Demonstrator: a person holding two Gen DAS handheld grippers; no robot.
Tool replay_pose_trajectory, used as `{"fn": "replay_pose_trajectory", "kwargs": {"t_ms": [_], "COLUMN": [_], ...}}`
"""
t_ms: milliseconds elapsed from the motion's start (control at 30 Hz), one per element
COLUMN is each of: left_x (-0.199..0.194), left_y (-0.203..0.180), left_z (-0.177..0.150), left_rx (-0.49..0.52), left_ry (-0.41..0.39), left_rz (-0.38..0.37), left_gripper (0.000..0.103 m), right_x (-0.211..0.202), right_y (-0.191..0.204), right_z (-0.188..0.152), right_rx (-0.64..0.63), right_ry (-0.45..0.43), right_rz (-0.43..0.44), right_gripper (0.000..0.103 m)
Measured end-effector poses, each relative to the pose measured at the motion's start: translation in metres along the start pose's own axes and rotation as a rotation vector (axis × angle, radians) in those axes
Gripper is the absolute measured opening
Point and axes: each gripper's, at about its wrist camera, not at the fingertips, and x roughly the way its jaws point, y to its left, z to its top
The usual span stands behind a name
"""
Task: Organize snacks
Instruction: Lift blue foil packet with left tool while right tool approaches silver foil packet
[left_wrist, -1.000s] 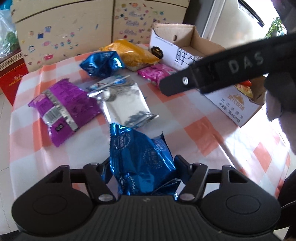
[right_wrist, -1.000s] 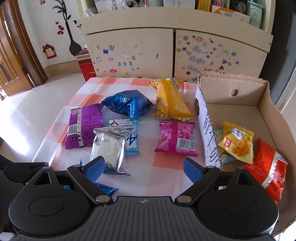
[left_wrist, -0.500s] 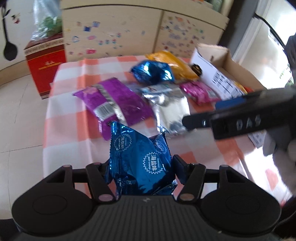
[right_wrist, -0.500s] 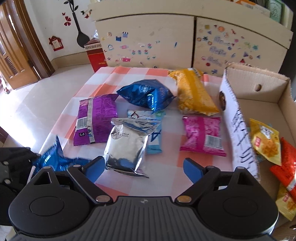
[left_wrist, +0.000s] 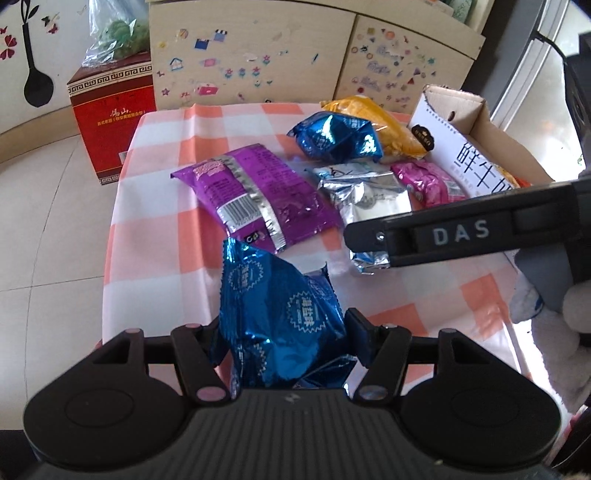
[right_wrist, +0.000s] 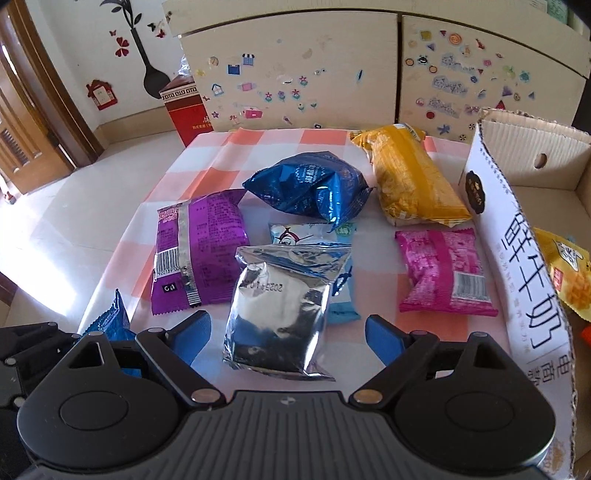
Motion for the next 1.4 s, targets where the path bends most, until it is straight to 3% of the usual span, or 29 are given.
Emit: {"fn": "replay_pose_trajectory", "kwargs": {"t_ms": [167, 267, 333, 433, 900, 1400], "left_x": [0.003, 0.004, 0.004, 0.005, 0.003, -0.004], "left_y": [-0.004, -0.007, -0.008, -0.009, -0.010, -0.010], "left_z": [-0.001, -0.002, -0.002, -0.001, 0.003, 0.014], "left_rx": [0.010, 0.026, 0.032, 0.033, 0.021, 0.004], "left_ry": [0.006, 0.005, 0.004, 0.002, -0.020, -0.084], "left_rz": [0.024, 0.036, 0.040, 0.041, 0.015, 0.062], "left_gripper": [0.064, 0.065, 0.065, 0.065, 0.061, 0.061], "right_x": [0.013, 0.020, 0.017, 0.013, -0.006, -0.019], "right_y": [0.011, 0.011, 0.012, 0.009, -0.001, -0.012], "right_z": [-0.001, -0.003, -0.003, -0.002, -0.006, -0.011], "right_rx": [-0.040, -0.041, -0.057, -0.043, -0.088, -0.092], "right_ry": [0.008, 0.019, 0.005, 0.006, -0.012, -0.035], "right_rz": [-0.047, -0.065, -0.065, -0.042, -0.035, -0.070], "right_gripper": [0.094, 0.086, 0.072, 0.066, 0.066, 0.066]}}
